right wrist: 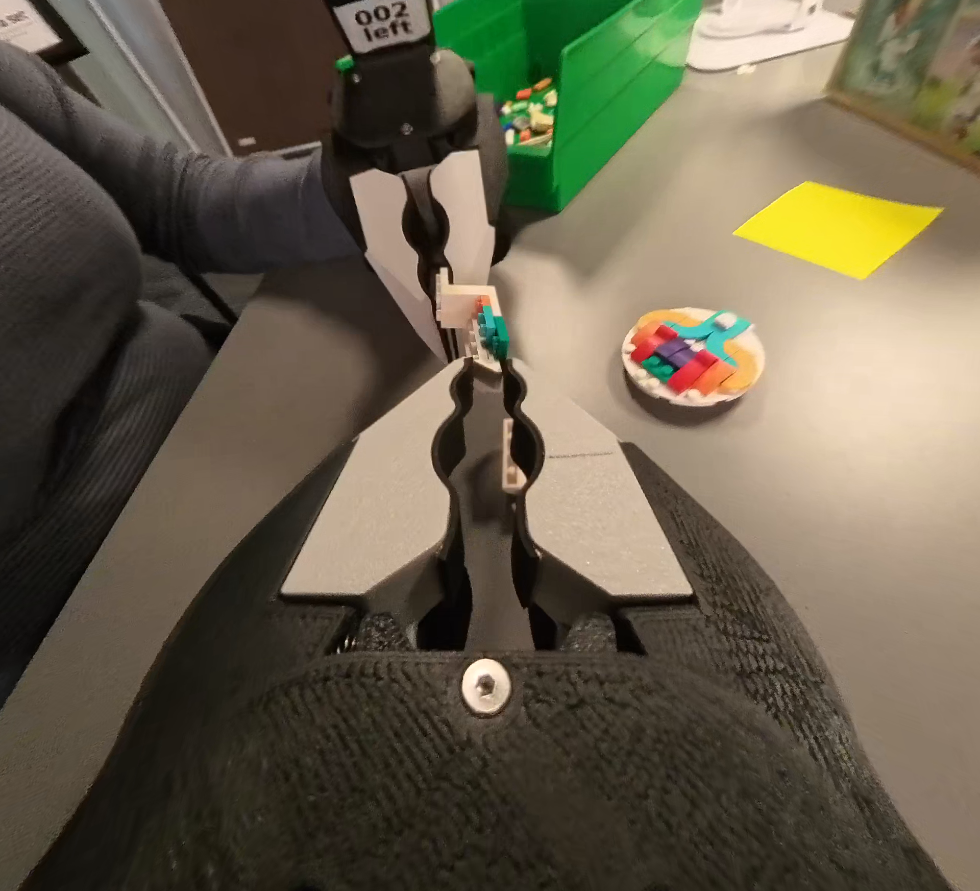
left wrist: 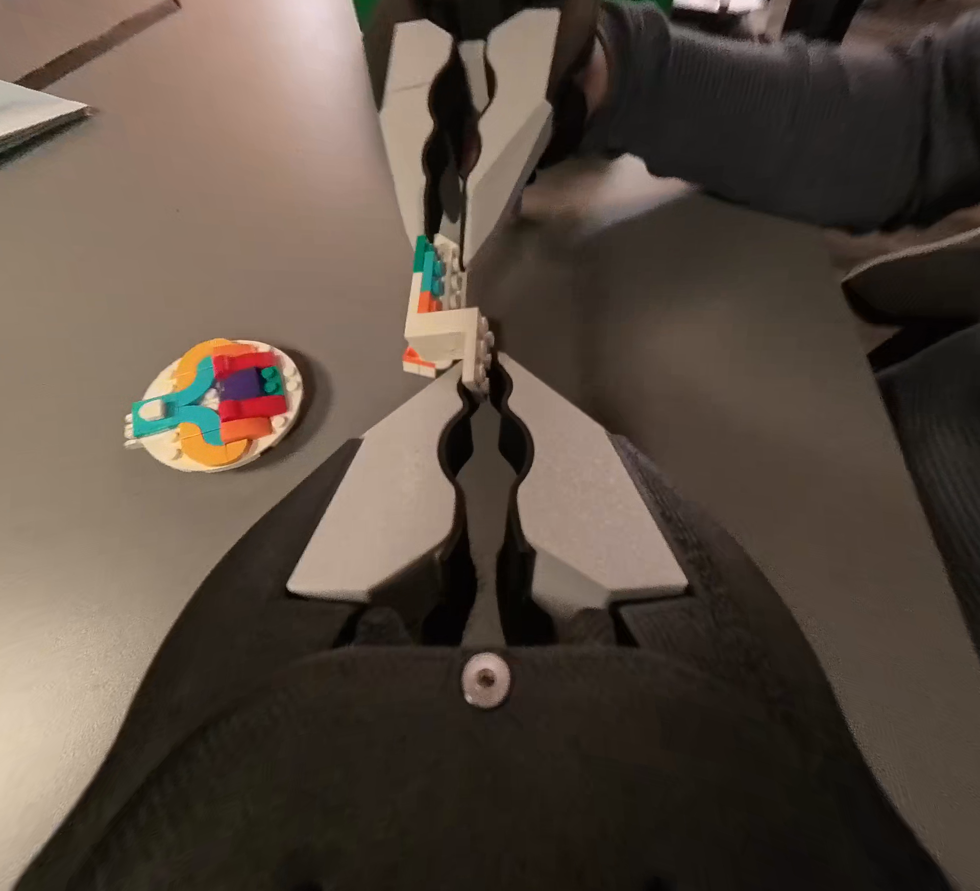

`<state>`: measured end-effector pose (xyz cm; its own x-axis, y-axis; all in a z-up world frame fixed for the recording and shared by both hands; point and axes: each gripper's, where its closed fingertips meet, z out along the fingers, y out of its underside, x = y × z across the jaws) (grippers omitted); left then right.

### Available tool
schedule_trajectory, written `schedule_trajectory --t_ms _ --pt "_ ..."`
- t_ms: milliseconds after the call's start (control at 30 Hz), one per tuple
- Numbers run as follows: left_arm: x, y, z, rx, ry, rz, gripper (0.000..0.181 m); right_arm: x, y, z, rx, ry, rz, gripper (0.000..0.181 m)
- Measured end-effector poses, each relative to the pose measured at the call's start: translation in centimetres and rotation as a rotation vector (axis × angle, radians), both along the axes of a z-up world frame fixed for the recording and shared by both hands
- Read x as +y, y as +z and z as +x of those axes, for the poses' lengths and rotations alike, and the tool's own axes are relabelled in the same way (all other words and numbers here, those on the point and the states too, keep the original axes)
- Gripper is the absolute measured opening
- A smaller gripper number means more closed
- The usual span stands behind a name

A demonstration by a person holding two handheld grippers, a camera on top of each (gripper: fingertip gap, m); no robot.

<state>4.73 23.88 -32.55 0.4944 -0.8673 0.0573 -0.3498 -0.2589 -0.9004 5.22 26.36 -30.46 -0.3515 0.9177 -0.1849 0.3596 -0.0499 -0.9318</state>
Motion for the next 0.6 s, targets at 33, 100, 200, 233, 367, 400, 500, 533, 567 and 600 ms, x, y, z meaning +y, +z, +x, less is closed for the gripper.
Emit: schedule_trajectory --t_ms 33,100,200,233,367,400,500,533,567,600 --pt "-0.3 -0.4 0.2 0.029 -0.018 0.002 0.001 -0.2 -0.3 0.2 -0.009 0.019 -0.014 0.009" --pt "-0.7 -0.7 0.5 0.036 -0.046 -0.014 0.001 -0.5 -0.7 0.4 -0.020 0.053 -0.049 0.008" --pt "-1.2 -0.8 0.8 0.027 -0.079 -0.026 0.001 -0.9 -0.8 0.7 -0.026 0.090 -0.089 0.009" --pt "-1.3 -0.7 0.9 0.019 -0.088 -0.028 0.001 -1.0 -0.7 0.8 -0.023 0.102 -0.098 0.009" --pt "-1.8 -0.4 1.2 0.021 -0.126 0.026 0.000 -1.6 -0.4 1.2 -0.014 0.147 -0.130 0.009" --pt "-2.0 -0.4 1.4 0.029 -0.139 0.051 0.000 -1.8 -0.3 1.4 -0.013 0.161 -0.142 0.009" --pt "-2.4 -0.3 1.7 0.025 -0.168 0.056 0.000 -2.2 -0.2 1.7 -0.020 0.193 -0.175 0.009" --pt "-2.6 -0.2 1.8 0.016 -0.180 0.056 0.000 -2.4 -0.1 1.8 -0.017 0.205 -0.187 0.009" --pt "-2.8 -0.1 1.9 0.008 -0.191 0.058 0.000 -2.6 0.0 2.0 -0.016 0.217 -0.202 0.009" --pt "-3.0 0.0 2.0 0.001 -0.205 0.058 0.000 -2.8 0.0 2.1 -0.018 0.233 -0.219 0.009"
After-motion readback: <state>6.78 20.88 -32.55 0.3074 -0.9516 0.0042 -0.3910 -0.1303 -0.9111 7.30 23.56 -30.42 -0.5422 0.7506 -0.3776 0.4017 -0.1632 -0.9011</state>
